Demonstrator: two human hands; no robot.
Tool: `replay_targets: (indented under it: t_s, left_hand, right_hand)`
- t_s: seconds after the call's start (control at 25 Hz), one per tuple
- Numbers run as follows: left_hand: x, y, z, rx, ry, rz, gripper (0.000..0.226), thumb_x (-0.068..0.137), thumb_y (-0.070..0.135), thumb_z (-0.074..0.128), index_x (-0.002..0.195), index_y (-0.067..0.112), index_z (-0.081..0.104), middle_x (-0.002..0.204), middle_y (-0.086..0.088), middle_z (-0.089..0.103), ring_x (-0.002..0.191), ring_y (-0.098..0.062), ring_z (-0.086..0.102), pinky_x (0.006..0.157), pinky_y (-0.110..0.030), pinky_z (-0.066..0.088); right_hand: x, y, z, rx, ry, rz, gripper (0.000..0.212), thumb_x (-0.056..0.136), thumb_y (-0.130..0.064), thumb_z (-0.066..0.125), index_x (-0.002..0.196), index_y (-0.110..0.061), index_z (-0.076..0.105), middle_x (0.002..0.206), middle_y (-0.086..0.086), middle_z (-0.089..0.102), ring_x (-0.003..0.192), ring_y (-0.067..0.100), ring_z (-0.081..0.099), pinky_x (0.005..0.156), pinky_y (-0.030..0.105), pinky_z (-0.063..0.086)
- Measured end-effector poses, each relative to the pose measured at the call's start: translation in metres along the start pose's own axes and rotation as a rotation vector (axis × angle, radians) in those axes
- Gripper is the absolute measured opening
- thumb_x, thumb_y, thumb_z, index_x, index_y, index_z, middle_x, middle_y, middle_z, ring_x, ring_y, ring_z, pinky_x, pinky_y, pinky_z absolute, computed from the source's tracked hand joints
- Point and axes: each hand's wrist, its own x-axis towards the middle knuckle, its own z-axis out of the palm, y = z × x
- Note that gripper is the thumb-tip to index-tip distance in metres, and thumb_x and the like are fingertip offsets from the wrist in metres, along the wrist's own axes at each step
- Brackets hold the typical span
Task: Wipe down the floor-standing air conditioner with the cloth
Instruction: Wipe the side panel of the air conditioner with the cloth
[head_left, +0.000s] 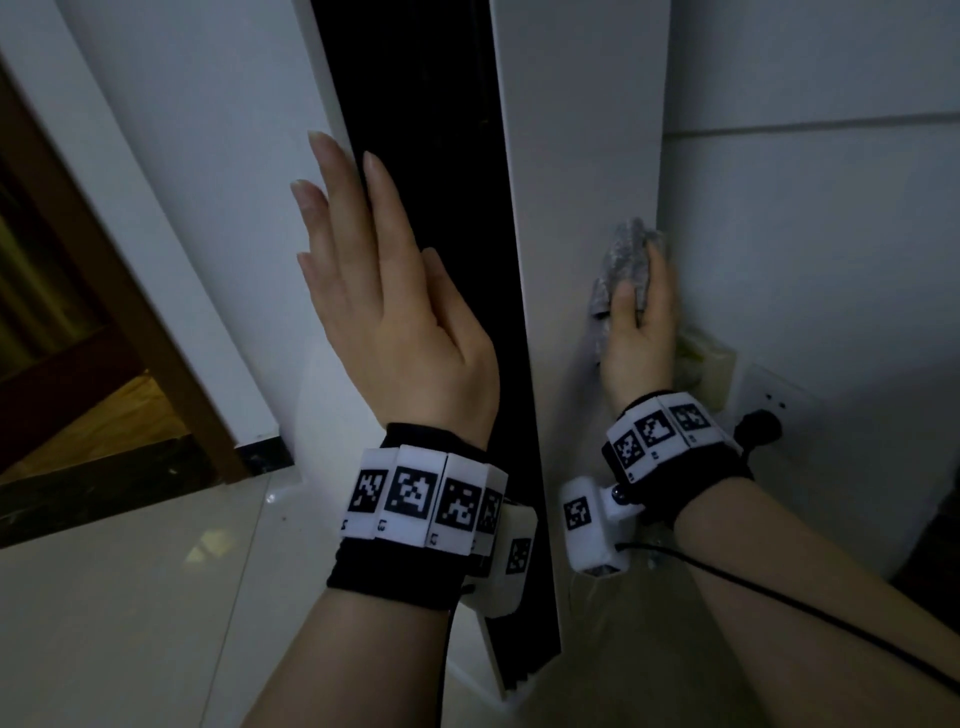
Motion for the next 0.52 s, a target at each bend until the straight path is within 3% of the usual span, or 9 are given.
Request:
replay_targets:
  t_s: [0.12,0.32,0.44,0.52]
  left_hand:
    - [-0.003,0.004,0.002,0.106,-0.013,0.033,0.048,0.092,-0.001,0.041,0.139,-0.006,0.035,0.147,-0.029,0.030,0.139,-0.048,0.019,0.114,-0.057,0.018]
    - [-0.004,0.004,0.006,0.203,-0.025,0.044,0.048,0.093,0.002,0.044,0.140,-0.001,0.037,0.148,-0.023,0.034,0.139,-0.049,0.021,0.112,-0.057,0.021]
    - [-0.004,0.002,0.006,0.239,-0.032,0.046,0.047,0.094,0.004,0.043,0.141,0.001,0.037,0.149,-0.021,0.033,0.139,-0.048,0.020,0.113,-0.056,0.021]
    - [-0.005,0.001,0.007,0.246,-0.032,0.054,0.047,0.094,0.004,0.043,0.141,0.001,0.037,0.149,-0.021,0.034,0.139,-0.048,0.020,0.113,-0.056,0.021]
  right_hand:
    - [-0.014,0.003,0.004,0.010,0.023,-0.102,0.041,0.098,-0.016,0.043,0.137,-0.026,0.039,0.144,0.008,0.024,0.130,0.011,0.030,0.100,0.000,0.022]
    - [0.003,0.005,0.001,0.050,0.065,-0.002,0.044,0.098,-0.013,0.043,0.142,-0.017,0.036,0.147,0.010,0.026,0.122,0.000,0.027,0.086,-0.011,0.019]
    - [-0.010,0.013,0.003,0.014,0.049,-0.116,0.041,0.098,-0.013,0.045,0.139,-0.017,0.040,0.147,0.010,0.028,0.123,-0.004,0.028,0.094,-0.005,0.021]
    - [0.004,0.019,0.000,0.025,0.039,-0.058,0.043,0.099,-0.017,0.042,0.142,-0.020,0.036,0.150,0.008,0.025,0.134,0.006,0.027,0.107,0.012,0.023]
